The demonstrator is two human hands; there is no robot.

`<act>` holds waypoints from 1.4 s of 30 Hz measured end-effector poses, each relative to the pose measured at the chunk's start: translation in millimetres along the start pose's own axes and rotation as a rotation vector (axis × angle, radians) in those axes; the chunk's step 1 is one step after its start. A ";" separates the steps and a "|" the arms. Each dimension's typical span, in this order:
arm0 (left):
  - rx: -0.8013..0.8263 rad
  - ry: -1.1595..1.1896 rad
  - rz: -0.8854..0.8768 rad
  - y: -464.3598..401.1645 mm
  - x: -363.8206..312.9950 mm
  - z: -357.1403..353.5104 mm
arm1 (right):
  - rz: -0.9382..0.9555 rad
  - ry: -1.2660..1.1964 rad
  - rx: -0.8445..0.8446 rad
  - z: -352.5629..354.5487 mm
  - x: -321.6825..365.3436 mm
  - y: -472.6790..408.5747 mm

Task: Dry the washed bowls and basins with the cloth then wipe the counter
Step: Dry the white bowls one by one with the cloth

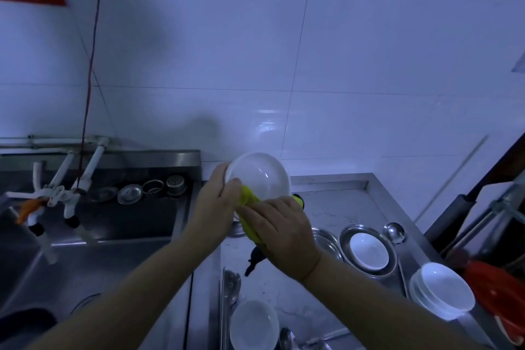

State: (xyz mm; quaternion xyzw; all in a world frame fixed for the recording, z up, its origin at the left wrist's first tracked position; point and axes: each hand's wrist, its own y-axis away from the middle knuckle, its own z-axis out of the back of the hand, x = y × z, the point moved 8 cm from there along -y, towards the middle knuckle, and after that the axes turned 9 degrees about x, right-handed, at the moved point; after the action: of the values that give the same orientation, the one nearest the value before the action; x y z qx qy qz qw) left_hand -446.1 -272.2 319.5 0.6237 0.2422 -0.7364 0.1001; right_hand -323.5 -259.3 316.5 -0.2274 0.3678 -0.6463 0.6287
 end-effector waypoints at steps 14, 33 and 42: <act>-0.073 0.047 0.017 16.5 2.8 -17.9 | -0.032 0.104 0.000 9.5 -17.8 0.7; 0.056 0.067 0.067 17.7 1.7 -22.0 | -0.005 0.134 0.145 21.6 -14.5 0.4; 0.077 -0.150 -0.075 17.1 -8.9 -5.8 | -0.027 -0.156 0.436 3.7 -11.6 12.0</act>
State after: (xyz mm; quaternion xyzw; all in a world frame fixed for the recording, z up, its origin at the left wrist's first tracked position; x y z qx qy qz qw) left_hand -431.5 -285.5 323.5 0.5606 0.2286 -0.7932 0.0662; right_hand -311.7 -247.9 311.7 -0.1403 0.1667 -0.6994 0.6807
